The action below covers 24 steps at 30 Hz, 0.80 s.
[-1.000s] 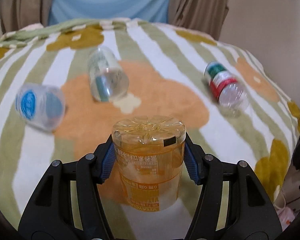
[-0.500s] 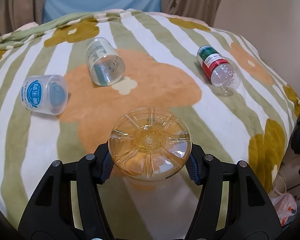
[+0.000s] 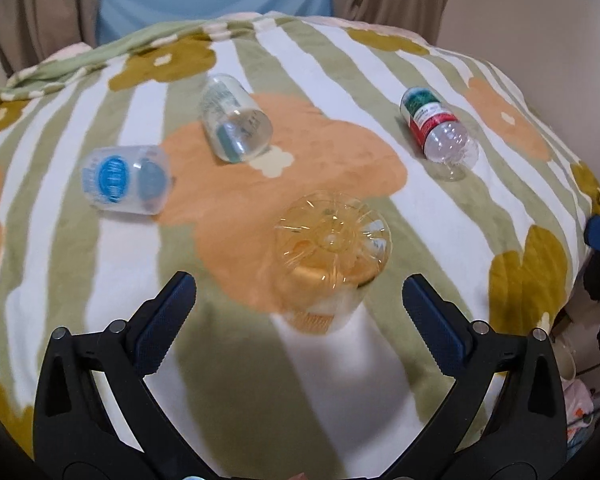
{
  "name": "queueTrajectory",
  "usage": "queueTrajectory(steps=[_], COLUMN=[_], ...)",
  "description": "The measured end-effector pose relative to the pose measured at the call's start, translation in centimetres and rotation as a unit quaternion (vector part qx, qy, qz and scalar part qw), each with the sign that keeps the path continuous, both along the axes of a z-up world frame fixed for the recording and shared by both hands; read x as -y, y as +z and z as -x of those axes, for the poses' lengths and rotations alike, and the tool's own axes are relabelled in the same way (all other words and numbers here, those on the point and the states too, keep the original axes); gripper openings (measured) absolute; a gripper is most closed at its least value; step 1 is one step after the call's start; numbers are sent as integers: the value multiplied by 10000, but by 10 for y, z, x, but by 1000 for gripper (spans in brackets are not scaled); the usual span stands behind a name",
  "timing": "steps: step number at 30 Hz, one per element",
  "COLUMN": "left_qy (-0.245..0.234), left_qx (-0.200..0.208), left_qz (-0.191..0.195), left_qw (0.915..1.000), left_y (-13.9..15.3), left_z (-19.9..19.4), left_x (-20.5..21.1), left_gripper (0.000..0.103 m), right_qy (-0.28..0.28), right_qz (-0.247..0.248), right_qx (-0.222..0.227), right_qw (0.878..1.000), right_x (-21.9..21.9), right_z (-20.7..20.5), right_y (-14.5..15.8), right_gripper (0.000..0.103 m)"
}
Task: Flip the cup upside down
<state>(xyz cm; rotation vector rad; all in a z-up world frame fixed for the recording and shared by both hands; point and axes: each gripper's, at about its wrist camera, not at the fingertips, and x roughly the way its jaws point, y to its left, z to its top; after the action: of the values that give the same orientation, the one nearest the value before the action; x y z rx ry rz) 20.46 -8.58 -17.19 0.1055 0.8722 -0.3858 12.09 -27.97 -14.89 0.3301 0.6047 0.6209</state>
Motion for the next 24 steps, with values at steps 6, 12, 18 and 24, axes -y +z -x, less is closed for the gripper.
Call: queueTrajectory(steps=[6,12,18,24], left_qy=[300,795,1135,1351], left_qx=[916,1971,2723,2913], left_qz=[-1,343,147,332], left_qw=[9953,9766,9554,9465], left_y=[69,155,194,195], left_z=[38,90,131,151], left_x=[-31,-59,-63,-71], left_gripper=[103,103,103,103], right_qy=[-141,-676,-1958,-2335], right_qz=[764,1207,1482,1567], right_qx=[451,1065,1634,1791], right_qw=[9960,9846,9555,9428], right_x=[-14,-22,-25,-32], right_z=[10,22,34,39], right_y=[37,89,121,120], right_gripper=[99,99,99,99])
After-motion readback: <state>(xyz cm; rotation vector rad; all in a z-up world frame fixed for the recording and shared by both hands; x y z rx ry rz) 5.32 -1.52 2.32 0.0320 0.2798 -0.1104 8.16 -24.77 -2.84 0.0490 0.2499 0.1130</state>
